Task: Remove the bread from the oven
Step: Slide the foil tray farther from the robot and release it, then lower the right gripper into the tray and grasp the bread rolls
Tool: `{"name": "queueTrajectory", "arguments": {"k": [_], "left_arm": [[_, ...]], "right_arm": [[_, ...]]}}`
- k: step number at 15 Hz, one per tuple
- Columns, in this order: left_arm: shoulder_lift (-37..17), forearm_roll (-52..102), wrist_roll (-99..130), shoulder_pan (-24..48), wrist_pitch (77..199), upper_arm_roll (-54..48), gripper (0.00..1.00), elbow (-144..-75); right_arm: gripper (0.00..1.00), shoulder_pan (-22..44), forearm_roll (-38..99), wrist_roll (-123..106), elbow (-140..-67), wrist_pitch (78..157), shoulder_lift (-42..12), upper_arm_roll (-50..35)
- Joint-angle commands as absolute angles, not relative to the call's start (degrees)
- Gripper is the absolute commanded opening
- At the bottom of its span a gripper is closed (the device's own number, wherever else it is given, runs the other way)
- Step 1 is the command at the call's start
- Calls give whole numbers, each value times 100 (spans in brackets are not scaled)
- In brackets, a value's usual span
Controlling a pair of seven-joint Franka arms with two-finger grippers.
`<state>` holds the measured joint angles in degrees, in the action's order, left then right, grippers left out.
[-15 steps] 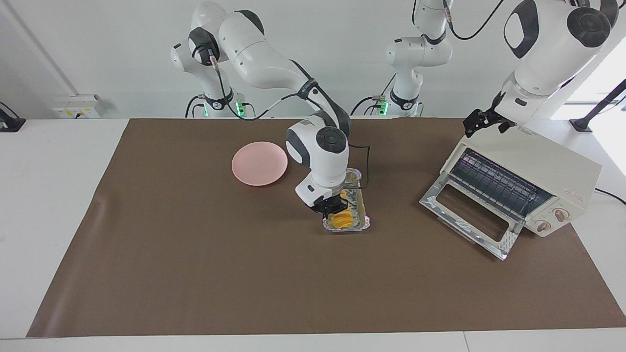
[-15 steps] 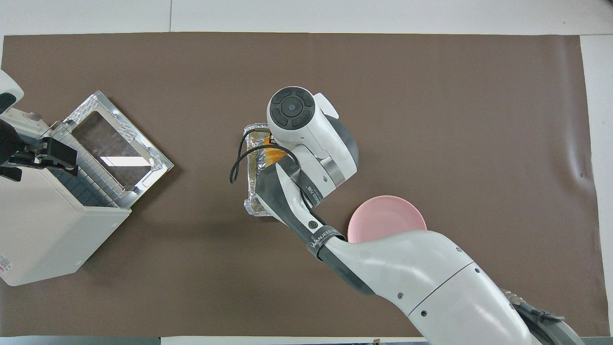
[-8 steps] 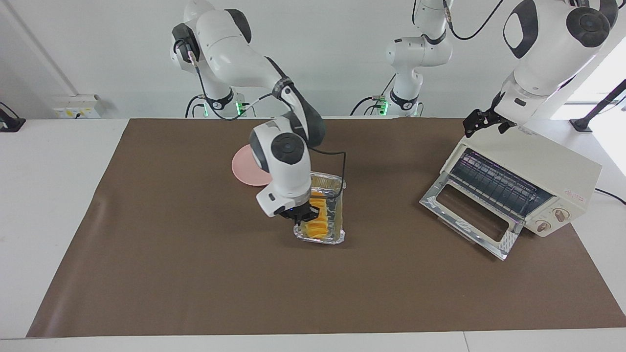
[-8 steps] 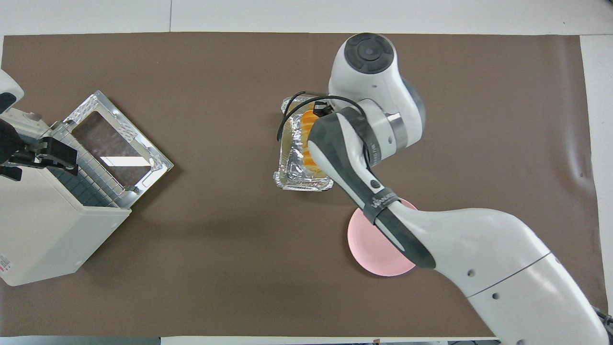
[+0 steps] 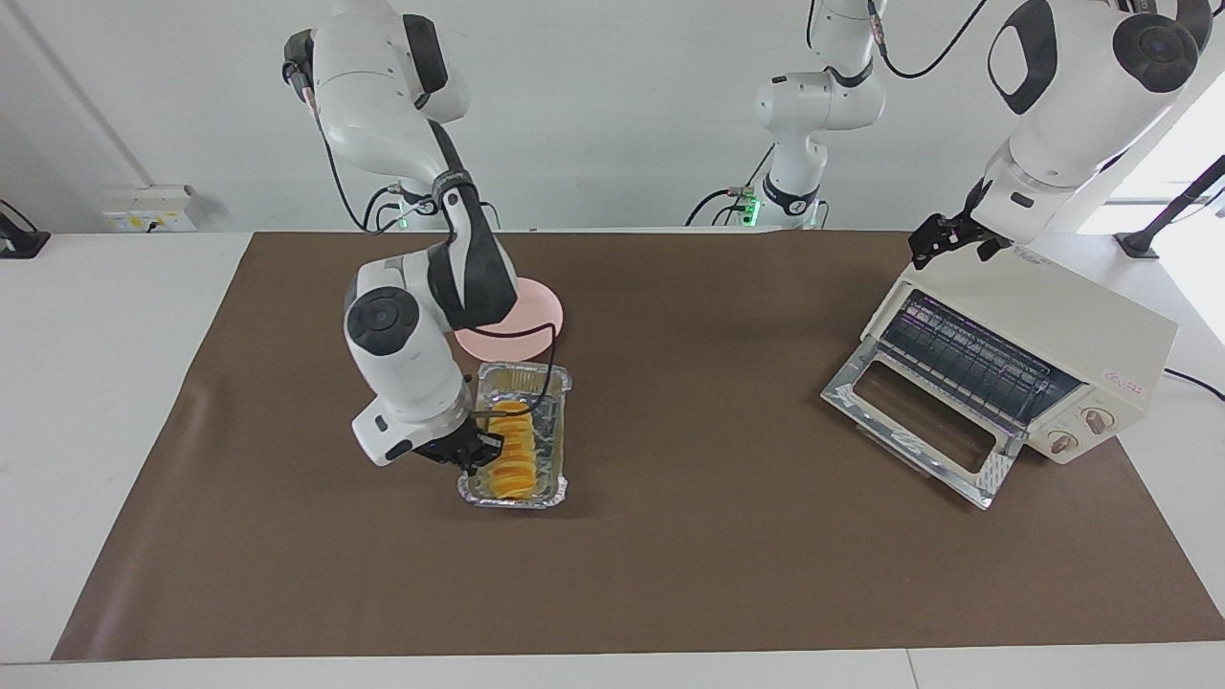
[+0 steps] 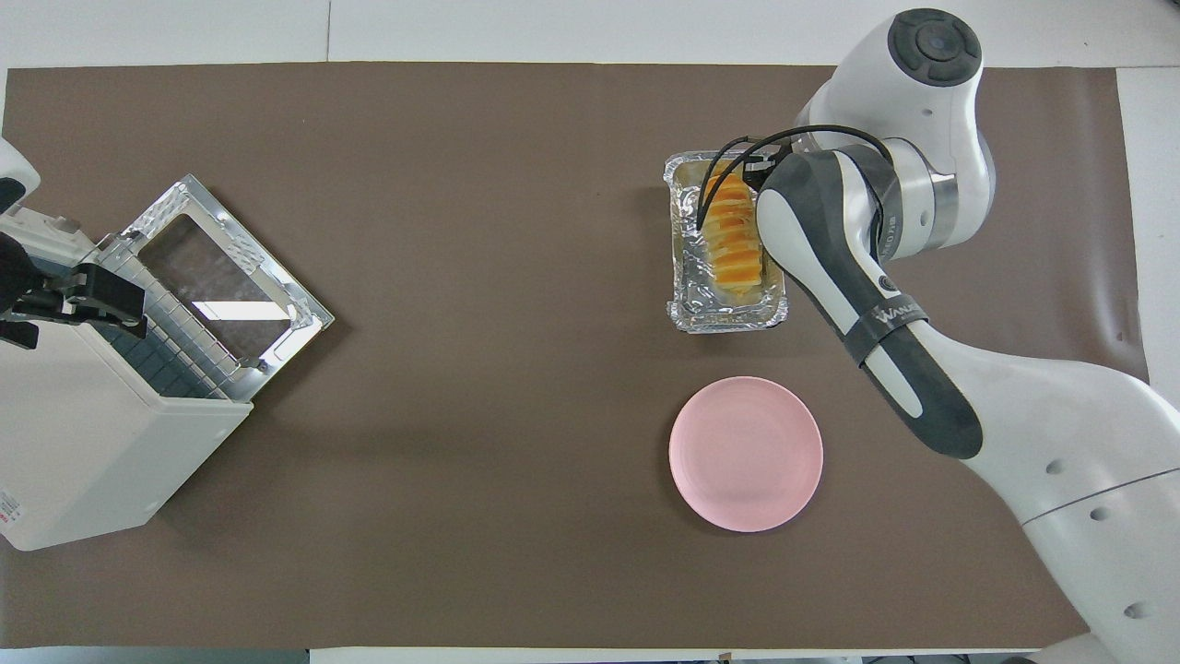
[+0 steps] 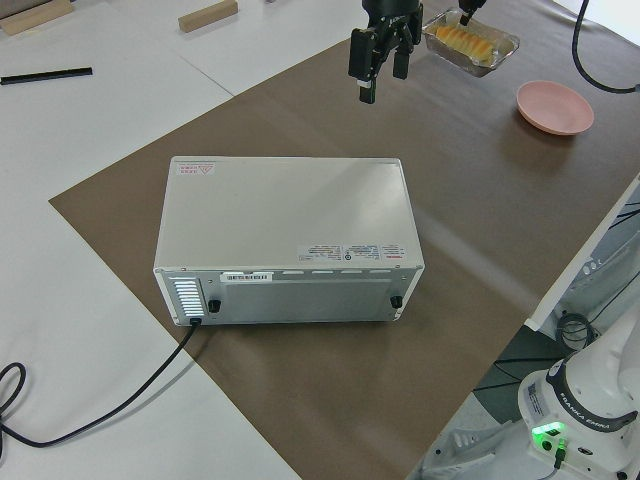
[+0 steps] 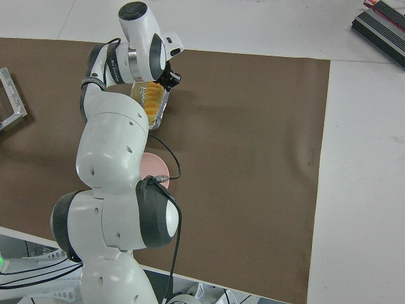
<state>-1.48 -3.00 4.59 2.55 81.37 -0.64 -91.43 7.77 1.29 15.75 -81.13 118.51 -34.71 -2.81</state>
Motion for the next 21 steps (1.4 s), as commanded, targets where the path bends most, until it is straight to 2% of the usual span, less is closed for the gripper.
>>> {"name": "queueTrajectory", "arguments": {"k": [1,6,7,8,12,15,19,21], "left_arm": [[-44,-202,439,193,8227,-79,100,-9229],[-44,-202,439,193,8227,-79,100,-9229],[-44,-202,439,193,8227,-79,100,-9229],[-44,-202,439,193,8227,-79,100,-9220],[-44,-202,439,193,8227,-79,100,-9229],[-44,-202,439,193,8227,-79,100,-9228],[-44,-202,439,193,8226,-79,100,-9228],[-44,-202,439,193,8218,-79,100,-9228]], "right_arm": [[0,642,176,1266,-8683,12296,-3243,-334],[0,536,185,1266,-8824,12349,-3226,-325],[90,527,185,1266,-8824,12349,-3217,-325],[100,536,185,1274,-8807,12288,-3217,-325],[100,554,158,1248,-8693,11770,-3155,-325],[100,667,88,1274,-8228,11155,-3164,-325],[100,940,-9,1739,-8226,11215,-3190,-325],[100,1115,-52,1828,-8524,11442,-3164,-325]]}}
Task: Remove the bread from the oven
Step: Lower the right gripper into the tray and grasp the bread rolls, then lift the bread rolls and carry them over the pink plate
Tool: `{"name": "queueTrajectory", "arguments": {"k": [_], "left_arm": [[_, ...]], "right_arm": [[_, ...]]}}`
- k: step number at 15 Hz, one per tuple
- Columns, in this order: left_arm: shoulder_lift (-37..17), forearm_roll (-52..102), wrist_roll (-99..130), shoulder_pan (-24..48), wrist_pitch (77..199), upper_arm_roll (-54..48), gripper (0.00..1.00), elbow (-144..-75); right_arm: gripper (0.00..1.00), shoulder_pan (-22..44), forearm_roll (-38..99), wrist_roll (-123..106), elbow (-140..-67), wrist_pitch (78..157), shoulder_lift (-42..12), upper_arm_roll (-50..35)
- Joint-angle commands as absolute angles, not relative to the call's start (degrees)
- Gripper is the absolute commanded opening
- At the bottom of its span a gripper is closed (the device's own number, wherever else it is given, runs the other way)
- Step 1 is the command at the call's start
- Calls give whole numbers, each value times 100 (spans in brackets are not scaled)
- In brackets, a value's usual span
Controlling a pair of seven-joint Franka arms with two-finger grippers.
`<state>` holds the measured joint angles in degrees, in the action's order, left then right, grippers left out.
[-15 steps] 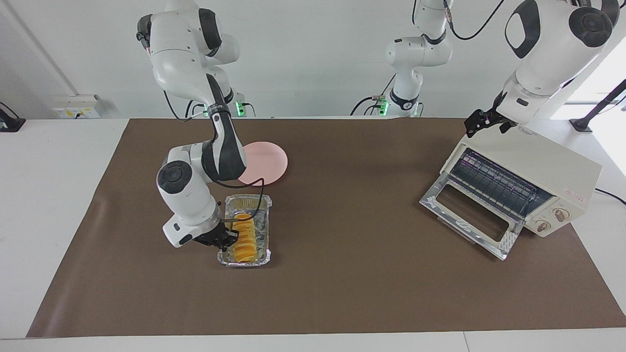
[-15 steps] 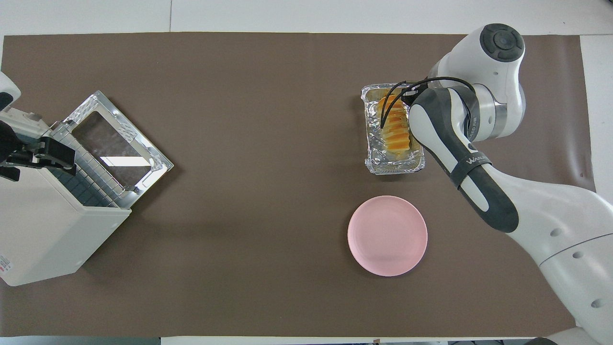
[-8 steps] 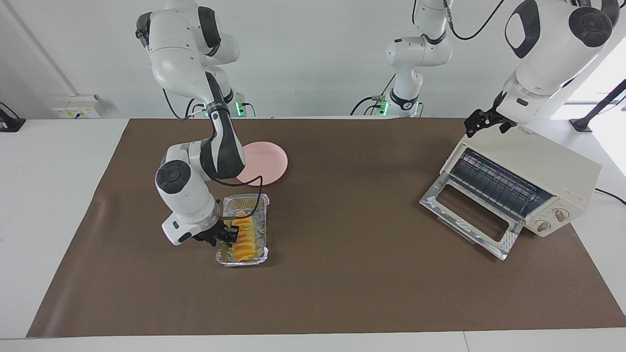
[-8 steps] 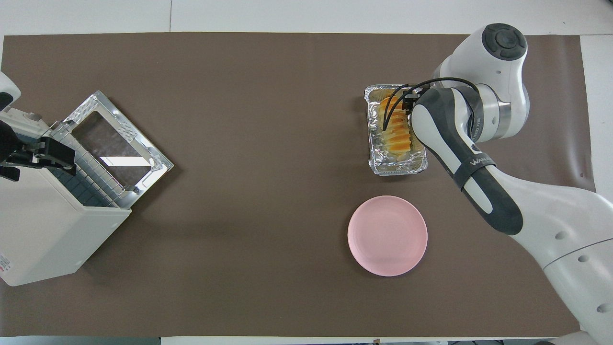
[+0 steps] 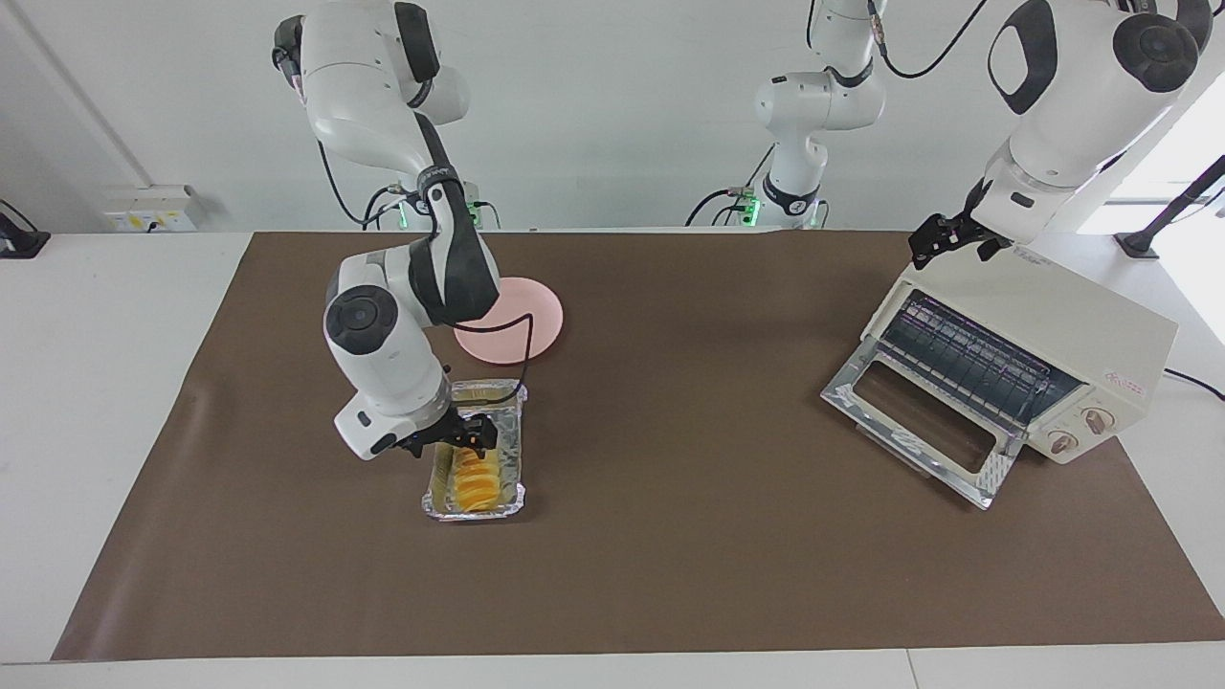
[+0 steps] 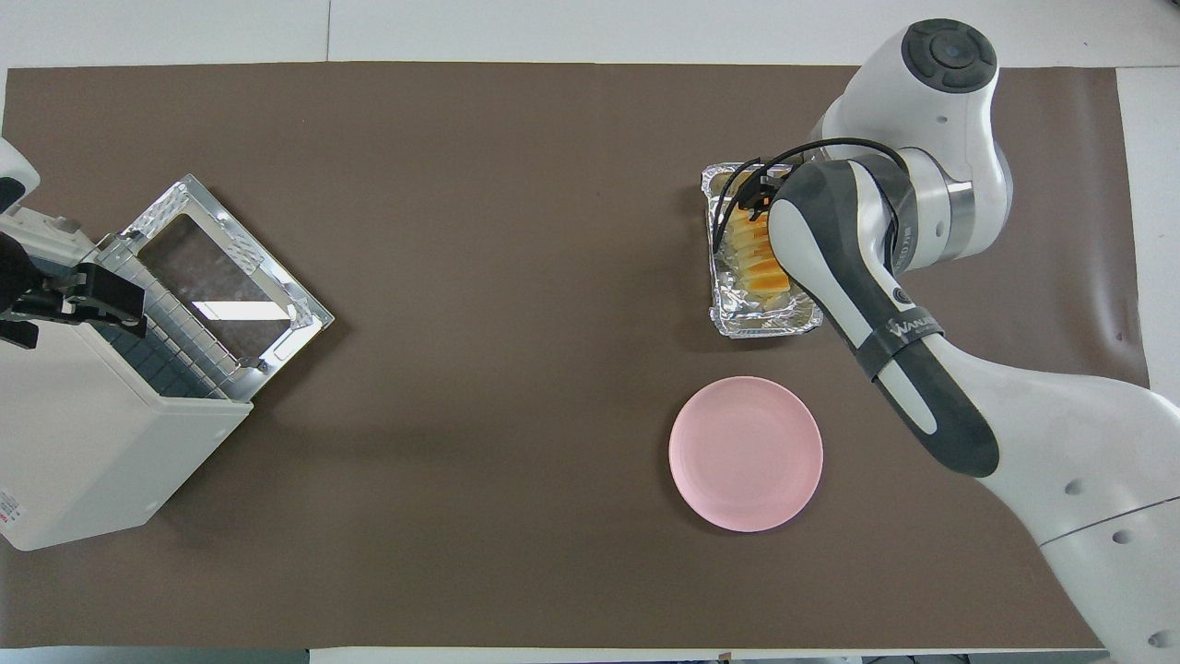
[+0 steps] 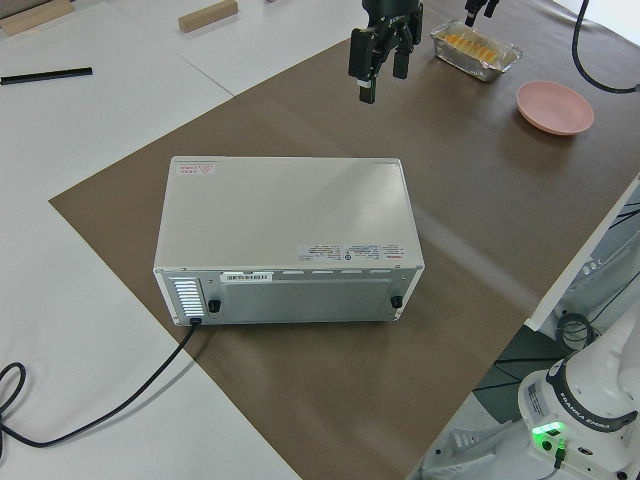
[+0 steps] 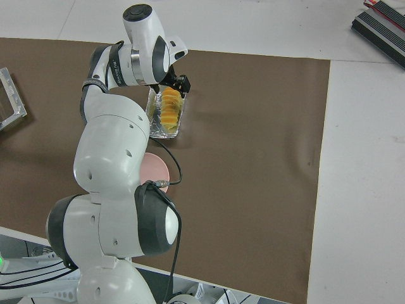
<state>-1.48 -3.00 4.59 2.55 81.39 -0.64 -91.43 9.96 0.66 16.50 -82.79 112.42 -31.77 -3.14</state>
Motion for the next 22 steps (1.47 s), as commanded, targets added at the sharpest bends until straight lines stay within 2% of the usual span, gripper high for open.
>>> {"name": "queueTrajectory", "arguments": {"k": [1,8,9,10,11,19,22], "left_arm": [[-44,-202,439,193,8226,-79,100,-9220],[-44,-202,439,193,8227,-79,100,-9220],[-44,-202,439,193,8227,-79,100,-9228],[-44,-202,439,193,8227,-79,100,-9220],[-44,-202,439,193,8227,-79,100,-9220],[-44,-202,439,193,8227,-79,100,-9228],[-35,-202,439,193,8227,-79,100,-9220]], "right_arm": [[100,1116,-79,1819,-8734,11670,-3138,-325],[98,1143,-308,1828,-9492,12630,-3068,-325],[73,1134,-308,1828,-9466,12621,-3067,-325],[21,1134,-299,1828,-9431,12586,-3067,-325],[0,1151,-299,1854,-9396,12525,-3067,-325],[0,1072,-299,1978,-9088,12226,-3067,-334],[0,1064,-229,1978,-8711,11736,-3067,-343]]}}
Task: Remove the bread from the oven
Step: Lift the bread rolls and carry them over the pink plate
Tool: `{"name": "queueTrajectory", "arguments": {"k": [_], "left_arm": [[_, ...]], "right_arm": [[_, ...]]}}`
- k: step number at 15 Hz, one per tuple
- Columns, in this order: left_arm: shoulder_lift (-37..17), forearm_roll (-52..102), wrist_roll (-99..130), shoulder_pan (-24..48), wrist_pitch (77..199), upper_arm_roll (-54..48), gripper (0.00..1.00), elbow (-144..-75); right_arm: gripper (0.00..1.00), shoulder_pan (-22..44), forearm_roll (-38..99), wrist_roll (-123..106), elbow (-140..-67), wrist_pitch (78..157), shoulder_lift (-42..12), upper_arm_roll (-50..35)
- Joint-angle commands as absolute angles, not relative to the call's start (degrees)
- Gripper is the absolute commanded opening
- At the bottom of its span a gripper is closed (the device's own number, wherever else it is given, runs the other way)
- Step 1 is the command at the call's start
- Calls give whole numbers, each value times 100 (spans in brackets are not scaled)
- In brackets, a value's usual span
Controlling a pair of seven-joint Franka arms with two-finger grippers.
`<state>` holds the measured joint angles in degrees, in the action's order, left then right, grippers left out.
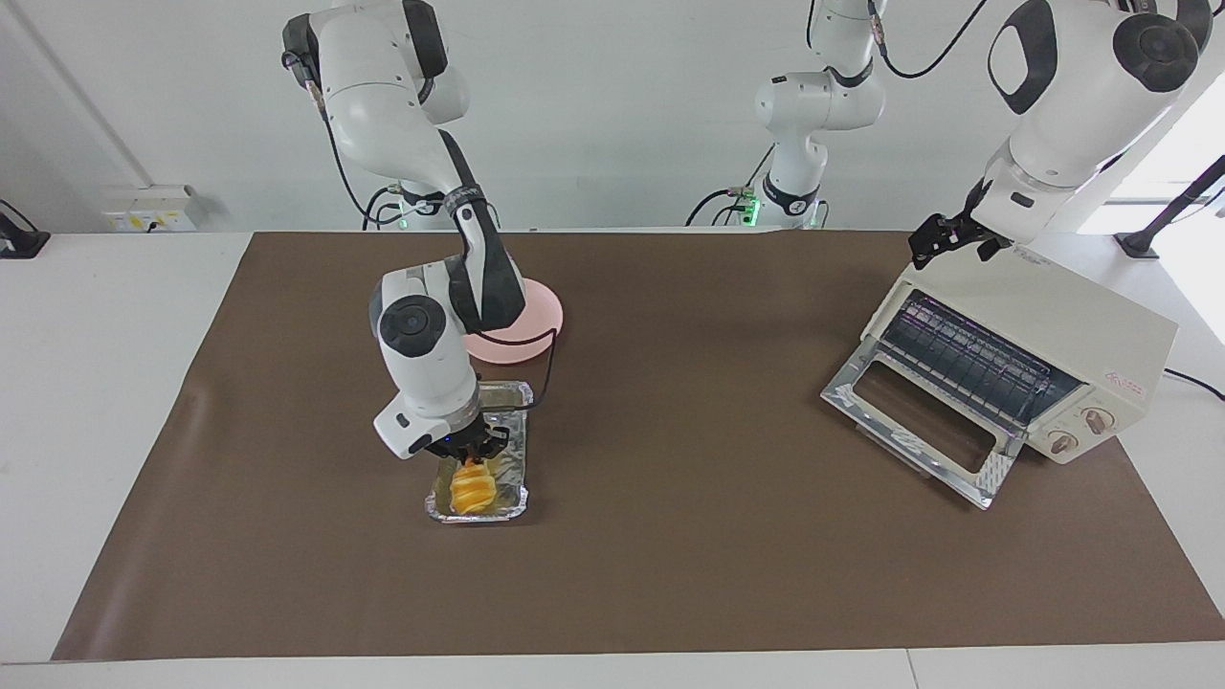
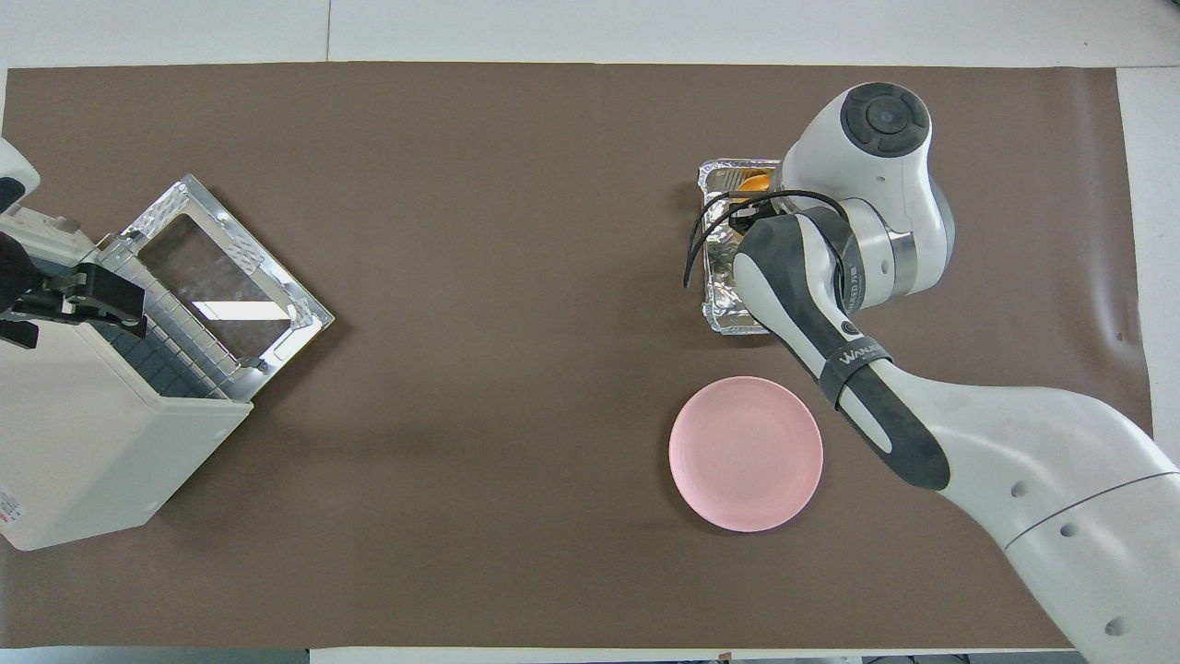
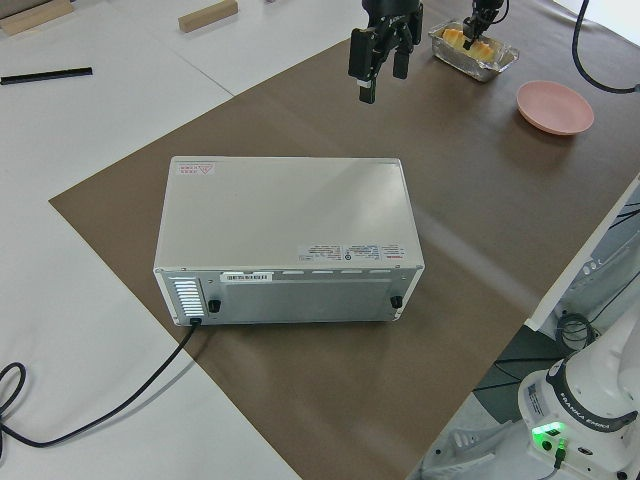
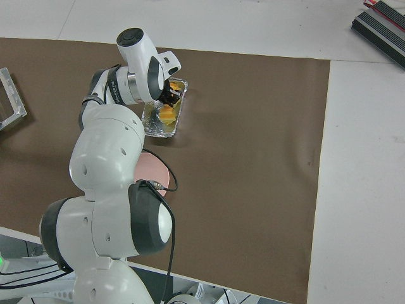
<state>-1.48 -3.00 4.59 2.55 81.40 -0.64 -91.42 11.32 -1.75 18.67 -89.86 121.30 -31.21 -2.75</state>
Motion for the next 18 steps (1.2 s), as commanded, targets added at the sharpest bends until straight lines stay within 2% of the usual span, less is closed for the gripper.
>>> {"name": "queueTrajectory", "arguments": {"k": [1,6,12,15,18], "left_arm": [[-44,-202,439,193,8227,-79,100,-9220],[-44,-202,439,193,8227,-79,100,-9228],[-44,-202,439,193,8227,-79,100,-9229],[-44,-202,439,193,8227,-79,100,-9220],[-44,-202,439,193,8227,-79,100,-9220]], "right_arm": [[0,1072,-211,1978,-8597,11533,-3033,-351],[0,1143,-132,2109,-8972,10917,-2173,-387],[0,1581,122,2522,-11351,10942,-30,-404],[0,1748,167,2540,-12905,11843,920,-404],[0,1907,272,2575,-13955,12760,1318,-404]]}}
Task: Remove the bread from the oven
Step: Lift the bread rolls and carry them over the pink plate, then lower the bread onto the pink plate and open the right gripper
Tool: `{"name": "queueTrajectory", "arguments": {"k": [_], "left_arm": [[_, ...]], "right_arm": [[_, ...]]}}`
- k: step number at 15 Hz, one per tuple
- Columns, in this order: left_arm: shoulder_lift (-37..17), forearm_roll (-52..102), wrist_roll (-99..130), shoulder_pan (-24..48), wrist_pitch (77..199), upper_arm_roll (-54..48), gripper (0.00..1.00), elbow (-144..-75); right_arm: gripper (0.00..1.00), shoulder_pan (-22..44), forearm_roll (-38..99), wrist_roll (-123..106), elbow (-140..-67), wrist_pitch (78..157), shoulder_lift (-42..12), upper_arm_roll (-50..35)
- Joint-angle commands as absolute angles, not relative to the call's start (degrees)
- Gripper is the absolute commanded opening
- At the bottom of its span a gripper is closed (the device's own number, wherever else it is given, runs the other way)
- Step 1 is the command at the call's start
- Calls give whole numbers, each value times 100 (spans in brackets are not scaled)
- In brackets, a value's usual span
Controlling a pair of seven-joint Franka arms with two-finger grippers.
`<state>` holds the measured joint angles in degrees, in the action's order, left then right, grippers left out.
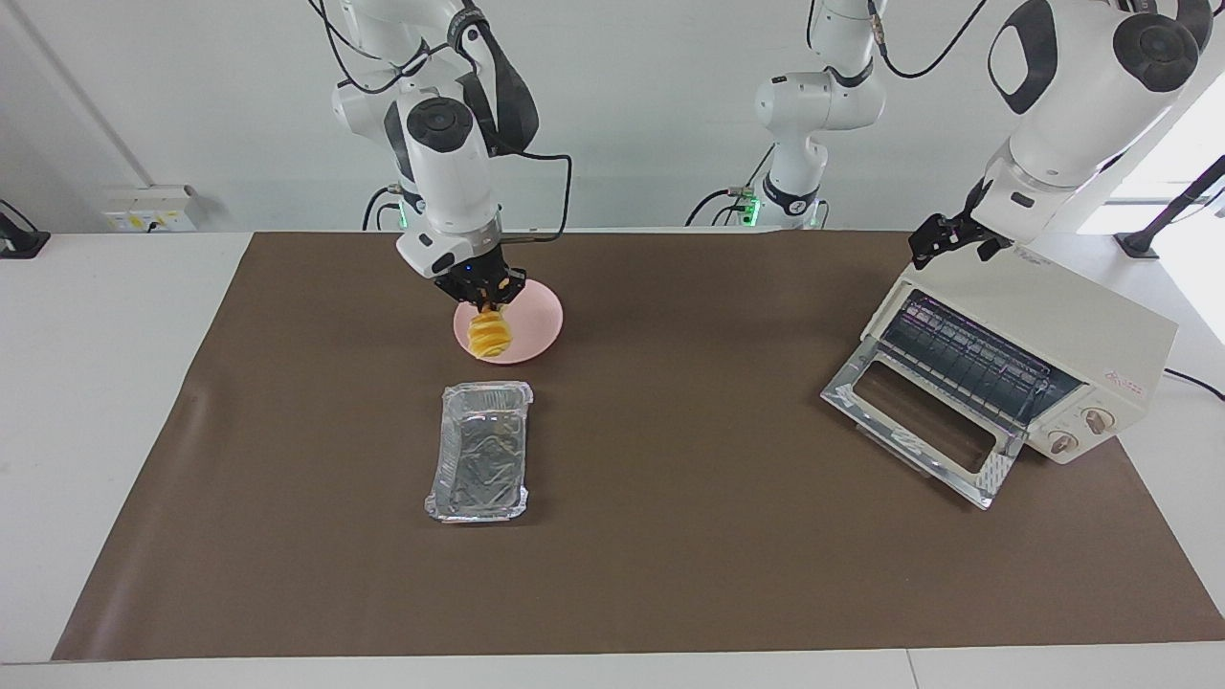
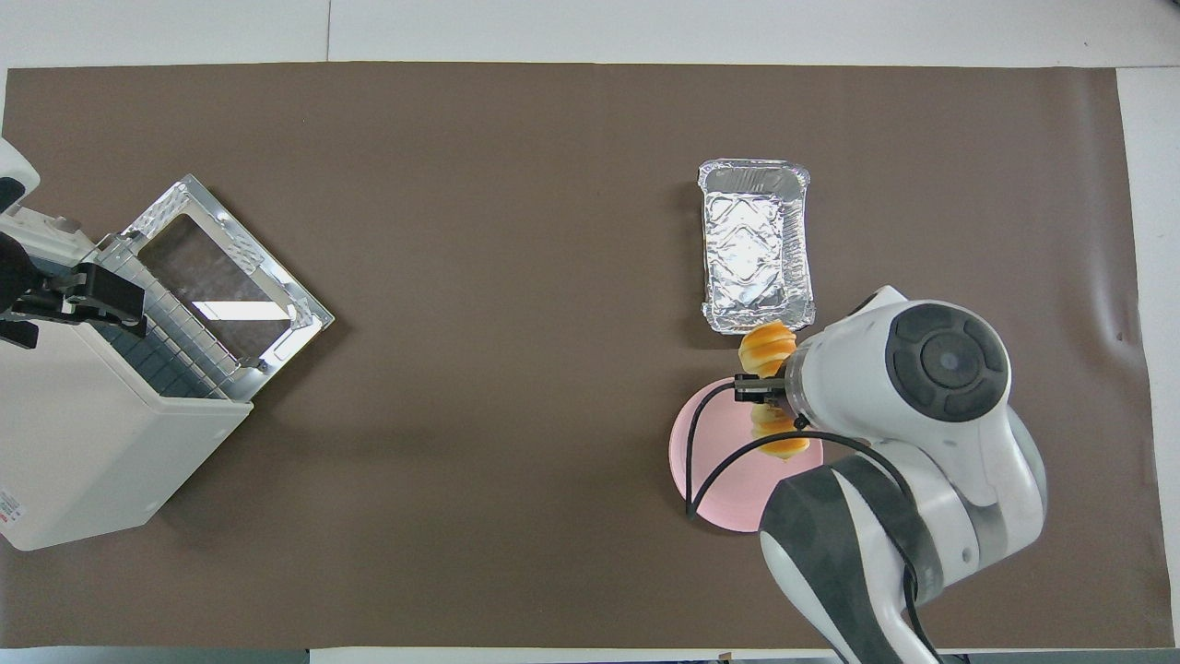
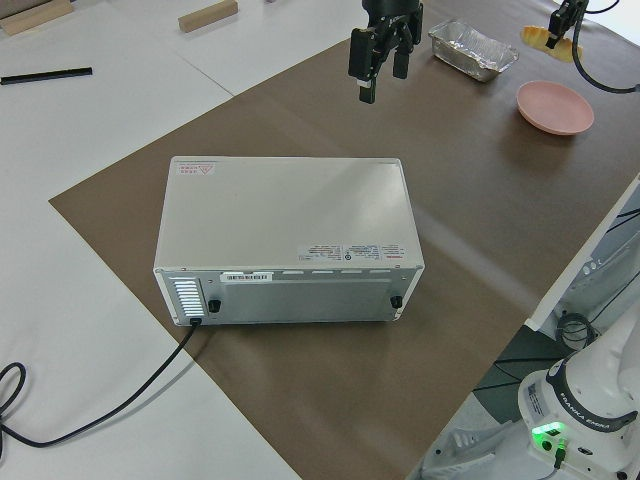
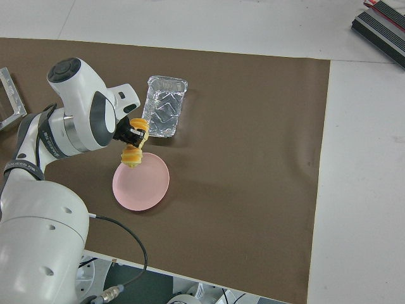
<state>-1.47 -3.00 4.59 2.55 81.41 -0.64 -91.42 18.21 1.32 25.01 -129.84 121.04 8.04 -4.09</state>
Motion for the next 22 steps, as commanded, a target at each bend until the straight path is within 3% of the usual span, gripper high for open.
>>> {"name": "queueTrajectory", "arguments": {"k": [1,6,13,14,15,16,20,22], "left_arm": [[-44,-202,439,193,8227,-79,100,-9228],[-44,-202,439,193,8227,-79,100,-9220],[-44,-202,439,193,8227,-79,100,-9220],[-44,-202,439,193,8227,-79,100,-9228],[-44,-202,439,193,8227,-79,100,-9229],[-44,-202,439,202,8227,-79,100,-9220],[-44,-202,439,193,8227,-79,100,-9220],[-44,-202,439,193,8227,-79,100,-9228]], "right_arm": [[0,1916,281,2584,-14088,12892,1318,-413],[0,2065,281,2689,-14519,14087,854,-413],[0,2329,281,2997,-14590,14423,615,-404],[9,2329,281,2988,-14590,14432,615,-404],[75,2329,281,2997,-14590,14432,615,-404],[100,2329,281,3041,-14581,14432,615,-404],[100,2329,281,3050,-14441,14318,598,-404],[100,2303,281,3041,-14048,13767,606,-404]]}}
